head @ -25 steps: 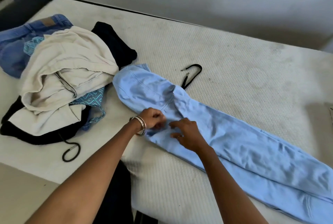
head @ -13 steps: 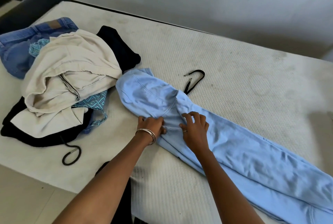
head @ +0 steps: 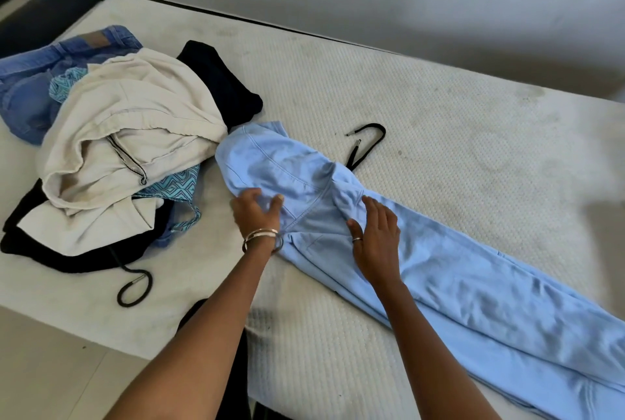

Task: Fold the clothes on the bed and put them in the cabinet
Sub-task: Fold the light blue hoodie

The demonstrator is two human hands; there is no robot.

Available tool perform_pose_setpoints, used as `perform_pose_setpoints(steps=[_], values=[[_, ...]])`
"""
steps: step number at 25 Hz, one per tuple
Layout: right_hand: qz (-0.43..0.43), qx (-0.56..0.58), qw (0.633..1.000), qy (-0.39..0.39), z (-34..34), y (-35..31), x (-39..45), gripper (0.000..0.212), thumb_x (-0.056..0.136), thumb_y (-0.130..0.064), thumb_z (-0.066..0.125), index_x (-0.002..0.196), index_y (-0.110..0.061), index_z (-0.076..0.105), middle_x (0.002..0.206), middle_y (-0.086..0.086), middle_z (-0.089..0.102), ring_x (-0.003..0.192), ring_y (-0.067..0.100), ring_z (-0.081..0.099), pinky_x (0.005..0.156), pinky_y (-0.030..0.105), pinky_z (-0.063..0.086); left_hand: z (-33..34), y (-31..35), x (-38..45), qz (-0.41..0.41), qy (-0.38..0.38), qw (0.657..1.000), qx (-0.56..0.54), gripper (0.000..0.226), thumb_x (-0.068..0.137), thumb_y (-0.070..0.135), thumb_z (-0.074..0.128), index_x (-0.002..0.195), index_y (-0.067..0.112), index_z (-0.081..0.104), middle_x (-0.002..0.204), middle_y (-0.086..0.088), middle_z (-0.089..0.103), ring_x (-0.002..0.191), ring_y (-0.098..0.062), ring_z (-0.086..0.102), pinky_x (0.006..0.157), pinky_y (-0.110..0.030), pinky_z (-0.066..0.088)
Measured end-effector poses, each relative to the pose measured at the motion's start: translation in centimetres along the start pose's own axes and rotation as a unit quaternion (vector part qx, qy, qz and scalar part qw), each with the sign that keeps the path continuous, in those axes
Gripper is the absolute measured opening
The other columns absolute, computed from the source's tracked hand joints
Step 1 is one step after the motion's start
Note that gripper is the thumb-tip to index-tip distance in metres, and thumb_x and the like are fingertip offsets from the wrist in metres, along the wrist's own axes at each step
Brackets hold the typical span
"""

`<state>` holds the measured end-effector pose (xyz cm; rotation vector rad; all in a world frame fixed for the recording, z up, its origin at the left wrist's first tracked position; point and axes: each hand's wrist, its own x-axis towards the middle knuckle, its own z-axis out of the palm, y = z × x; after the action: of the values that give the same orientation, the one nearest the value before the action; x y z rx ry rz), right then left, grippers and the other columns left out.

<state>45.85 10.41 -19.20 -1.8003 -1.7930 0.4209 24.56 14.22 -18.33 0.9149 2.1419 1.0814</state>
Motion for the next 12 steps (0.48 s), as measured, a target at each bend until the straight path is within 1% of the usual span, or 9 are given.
perform_pose_setpoints(steps=[1, 2, 3, 4, 6, 8, 10, 11, 12], values=[[0.001, -0.014, 1.000, 0.013, 0.3, -0.6, 0.1, 0.063, 0.099, -0.050, 0.033, 0.144, -0.007, 0.042, 0.147, 0.011, 0.046, 0.136, 0.030, 0.040, 0.109, 0.046, 0.036, -0.1, 0.3, 1.0, -0.103, 0.056, 0.992, -0.040, 0.063, 0.070, 0.029, 0.083, 0.121, 0.008, 0.052, 0.121, -0.019, 0.053, 0.104, -0.038, 0.057, 0.090, -0.043, 0.048], [0.004, -0.037, 0.999, 0.013, 0.7, -1.1, 0.2, 0.064, 0.100, -0.049, 0.030, 0.147, -0.006, 0.039, 0.151, 0.013, 0.042, 0.139, 0.031, 0.037, 0.111, 0.045, 0.034, 0.0, 0.9, 1.8, -0.207, 0.071, 0.972, -0.083, 0.076, 0.068, 0.032, 0.084, 0.128, 0.009, 0.044, 0.128, -0.020, 0.048, 0.110, -0.040, 0.055, 0.093, -0.045, 0.048], [0.012, -0.059, 0.998, -0.011, 1.3, -1.1, 0.1, 0.068, 0.100, -0.050, 0.025, 0.150, -0.006, 0.033, 0.155, 0.014, 0.035, 0.144, 0.031, 0.031, 0.115, 0.044, 0.031, 0.1, 1.3, 2.7, -0.279, 0.060, 0.949, -0.133, 0.085, 0.066, 0.034, 0.085, 0.133, 0.009, 0.038, 0.132, -0.019, 0.047, 0.114, -0.038, 0.054, 0.095, -0.047, 0.048], [0.024, -0.082, 0.995, -0.057, 1.9, -1.0, -0.2, 0.072, 0.098, -0.053, 0.017, 0.154, -0.007, 0.024, 0.160, 0.013, 0.024, 0.148, 0.030, 0.022, 0.119, 0.044, 0.025, 0.1, 1.9, 3.2, -0.317, 0.045, 0.929, -0.185, 0.089, 0.067, 0.032, 0.086, 0.136, 0.009, 0.035, 0.133, -0.017, 0.048, 0.115, -0.036, 0.054, 0.096, -0.047, 0.048], [0.038, -0.132, 0.978, -0.156, 3.1, 0.0, -0.8, 0.076, 0.095, -0.057, 0.005, 0.157, -0.012, 0.004, 0.164, 0.008, 0.002, 0.152, 0.025, 0.001, 0.123, 0.042, 0.009, 0.3, 2.5, 4.4, -0.337, -0.006, 0.901, -0.274, 0.076, 0.072, 0.023, 0.082, 0.135, 0.008, 0.042, 0.129, -0.013, 0.055, 0.110, -0.031, 0.058, 0.092, -0.045, 0.050], [0.049, -0.165, 0.965, -0.199, 3.6, 0.6, -0.7, 0.070, 0.100, -0.054, 0.011, 0.156, -0.015, -0.005, 0.164, 0.005, -0.009, 0.151, 0.022, -0.010, 0.123, 0.039, -0.003, -0.1, 2.9, 4.6, -0.321, -0.121, 0.868, -0.358, 0.051, 0.079, 0.019, 0.073, 0.125, 0.006, 0.058, 0.122, -0.011, 0.064, 0.105, -0.031, 0.063, 0.084, -0.041, 0.053], [0.070, -0.167, 0.959, -0.218, 3.4, 0.2, -0.1, 0.068, 0.103, -0.050, 0.021, 0.156, -0.017, -0.007, 0.164, 0.004, -0.012, 0.151, 0.022, -0.012, 0.121, 0.037, -0.007, -0.5, 3.2, 4.6, -0.273, -0.197, 0.850, -0.406, 0.036, 0.082, 0.018, 0.065, 0.115, 0.005, 0.065, 0.119, -0.012, 0.067, 0.105, -0.030, 0.064, 0.088, -0.040, 0.053], [0.078, -0.160, 0.958, -0.225, 3.3, 0.0, 0.2, 0.069, 0.104, -0.050, 0.023, 0.156, -0.017, -0.006, 0.164, 0.003, -0.012, 0.151, 0.022, -0.011, 0.120, 0.037, -0.008, -0.7, 3.3, 4.5, -0.253, -0.196, 0.846, -0.427, 0.031, 0.082, 0.016, 0.064, 0.111, 0.006, 0.066, 0.116, -0.013, 0.068, 0.103, -0.030, 0.065, 0.091, -0.041, 0.052], [0.083, -0.145, 0.958, -0.233, 3.1, -0.1, 0.5, 0.069, 0.103, -0.051, 0.025, 0.157, -0.018, -0.003, 0.164, 0.003, -0.010, 0.151, 0.022, -0.009, 0.120, 0.038, -0.006, -0.9, 3.5, 4.5, -0.238, -0.172, 0.846, -0.446, 0.026, 0.082, 0.013, 0.063, 0.107, 0.006, 0.067, 0.112, -0.013, 0.069, 0.098, -0.030, 0.066, 0.091, -0.042, 0.051]])
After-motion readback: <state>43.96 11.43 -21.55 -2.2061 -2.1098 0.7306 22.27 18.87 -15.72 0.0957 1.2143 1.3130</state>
